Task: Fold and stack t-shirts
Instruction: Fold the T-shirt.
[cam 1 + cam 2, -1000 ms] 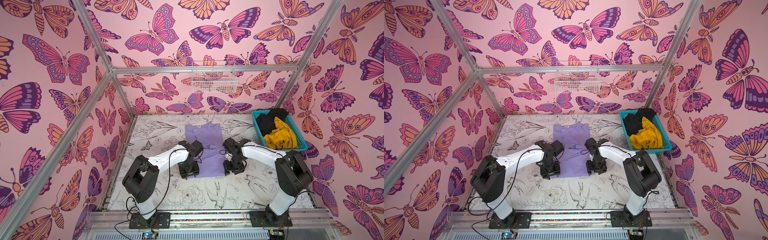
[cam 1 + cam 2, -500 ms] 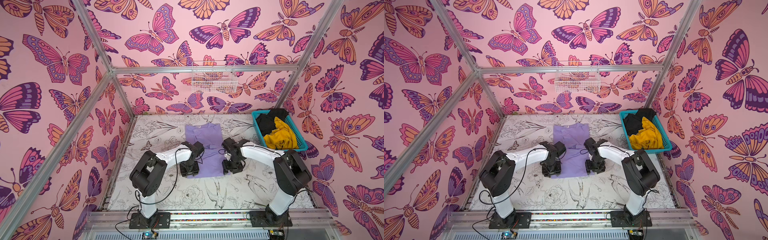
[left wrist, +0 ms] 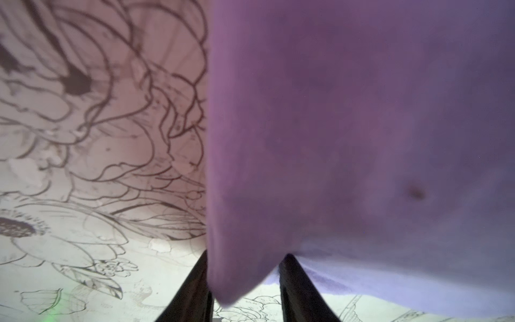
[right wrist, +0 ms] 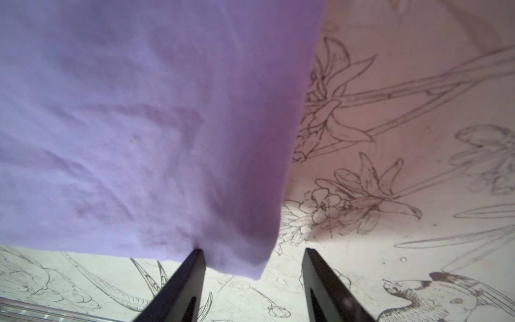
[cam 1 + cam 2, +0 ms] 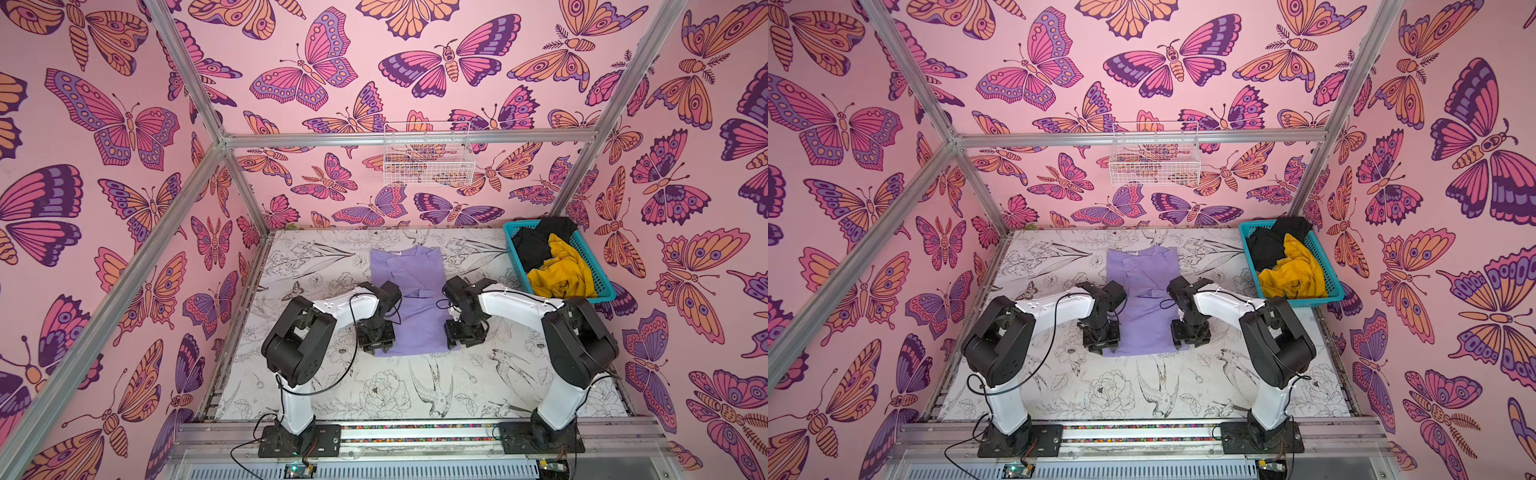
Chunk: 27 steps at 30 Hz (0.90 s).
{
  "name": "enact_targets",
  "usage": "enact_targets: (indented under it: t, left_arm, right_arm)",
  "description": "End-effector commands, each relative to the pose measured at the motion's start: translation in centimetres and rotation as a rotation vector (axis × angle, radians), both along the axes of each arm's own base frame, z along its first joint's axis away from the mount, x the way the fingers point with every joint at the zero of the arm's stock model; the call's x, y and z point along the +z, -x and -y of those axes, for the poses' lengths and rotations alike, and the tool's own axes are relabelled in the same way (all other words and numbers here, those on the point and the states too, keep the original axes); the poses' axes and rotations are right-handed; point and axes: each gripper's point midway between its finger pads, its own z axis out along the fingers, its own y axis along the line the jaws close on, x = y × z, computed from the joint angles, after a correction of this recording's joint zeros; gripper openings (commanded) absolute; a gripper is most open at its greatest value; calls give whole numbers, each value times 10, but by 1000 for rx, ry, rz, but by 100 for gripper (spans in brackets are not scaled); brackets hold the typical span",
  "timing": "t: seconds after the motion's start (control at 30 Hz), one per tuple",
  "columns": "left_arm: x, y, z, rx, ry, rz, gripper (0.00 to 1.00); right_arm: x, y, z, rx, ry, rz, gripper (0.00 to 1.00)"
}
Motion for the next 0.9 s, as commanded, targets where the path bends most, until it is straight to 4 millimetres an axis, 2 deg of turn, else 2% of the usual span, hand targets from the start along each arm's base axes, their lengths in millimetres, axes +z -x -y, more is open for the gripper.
enact_targets:
  t: [0.0,0.2,0.37,0.4,0.53,0.57,0.73,0.87]
  left_arm:
    - [-31,-2,-4,11,-6,-7,40]
    - [-30,-2,-2,12,5,-7,38]
    - [-29,-3,-1,21,11,-4,33]
    - [-29,-3,0,23,13,-7,29]
    - [-31,-3,4,31,26,-22,2]
    - [-32,-3,5,33,28,-24,0]
    - [-25,-1,2,32,20,-22,0]
    - [-6,12,-5,23,-24,-32,0]
  right_arm:
    - [-4,-2,-3,7,-2,4,62]
    - [-18,-4,-13,-8,-33,-20,61]
    - [-27,-7,-23,-19,-67,-40,52]
    - [-28,-6,-23,-19,-65,-43,46]
    - [-24,-5,-19,-16,-50,-41,6]
    - [-22,-4,-17,-16,-41,-41,0]
    - [-2,5,-3,-32,-11,-28,0]
    - [19,29,9,-76,-20,-24,0]
